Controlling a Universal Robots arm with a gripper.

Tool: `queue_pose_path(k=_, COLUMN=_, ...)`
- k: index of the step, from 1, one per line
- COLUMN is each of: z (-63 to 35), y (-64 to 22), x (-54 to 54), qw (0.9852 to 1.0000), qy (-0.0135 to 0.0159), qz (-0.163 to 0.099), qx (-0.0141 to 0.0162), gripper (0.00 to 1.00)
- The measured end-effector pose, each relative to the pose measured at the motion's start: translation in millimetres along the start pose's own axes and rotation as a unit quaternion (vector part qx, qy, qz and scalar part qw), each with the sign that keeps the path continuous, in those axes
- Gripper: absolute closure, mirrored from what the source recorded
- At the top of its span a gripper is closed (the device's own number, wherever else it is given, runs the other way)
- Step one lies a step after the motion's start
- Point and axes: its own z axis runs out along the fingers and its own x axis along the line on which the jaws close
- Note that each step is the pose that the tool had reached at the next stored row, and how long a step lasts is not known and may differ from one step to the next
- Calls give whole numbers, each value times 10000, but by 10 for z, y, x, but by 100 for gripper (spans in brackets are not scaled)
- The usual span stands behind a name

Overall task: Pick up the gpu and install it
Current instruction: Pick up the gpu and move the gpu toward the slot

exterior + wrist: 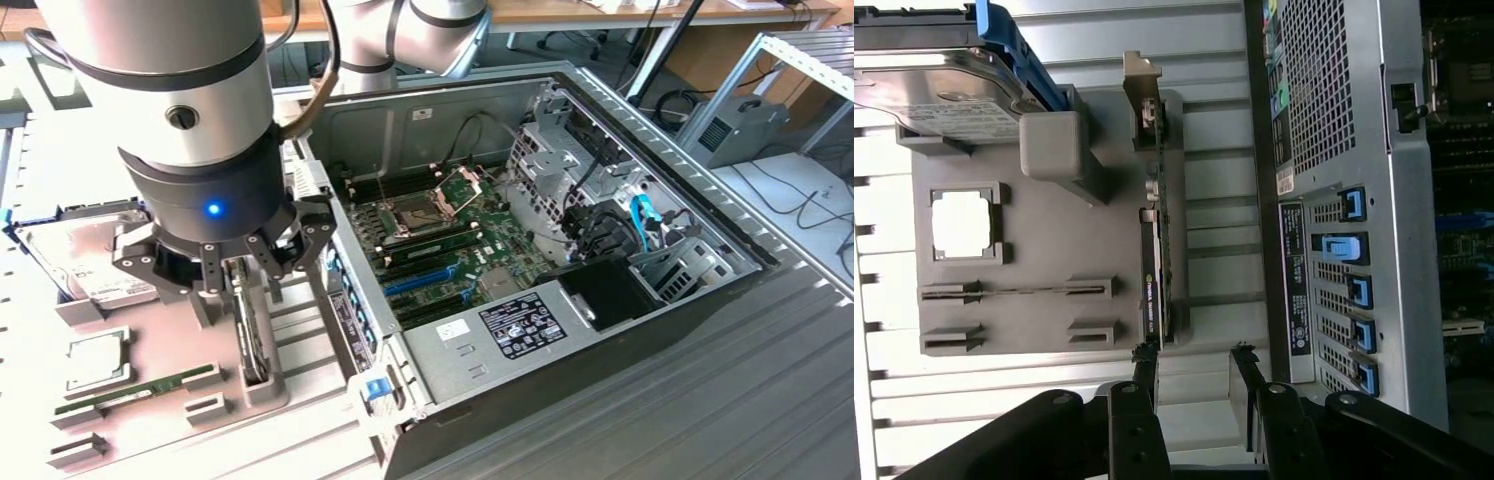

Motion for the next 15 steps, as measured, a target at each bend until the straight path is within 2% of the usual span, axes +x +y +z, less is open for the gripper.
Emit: queue_pose_path(k=15, z=39, y=-2, x=1, qw=10000, qy=0, qz=0, qx=0, gripper=58)
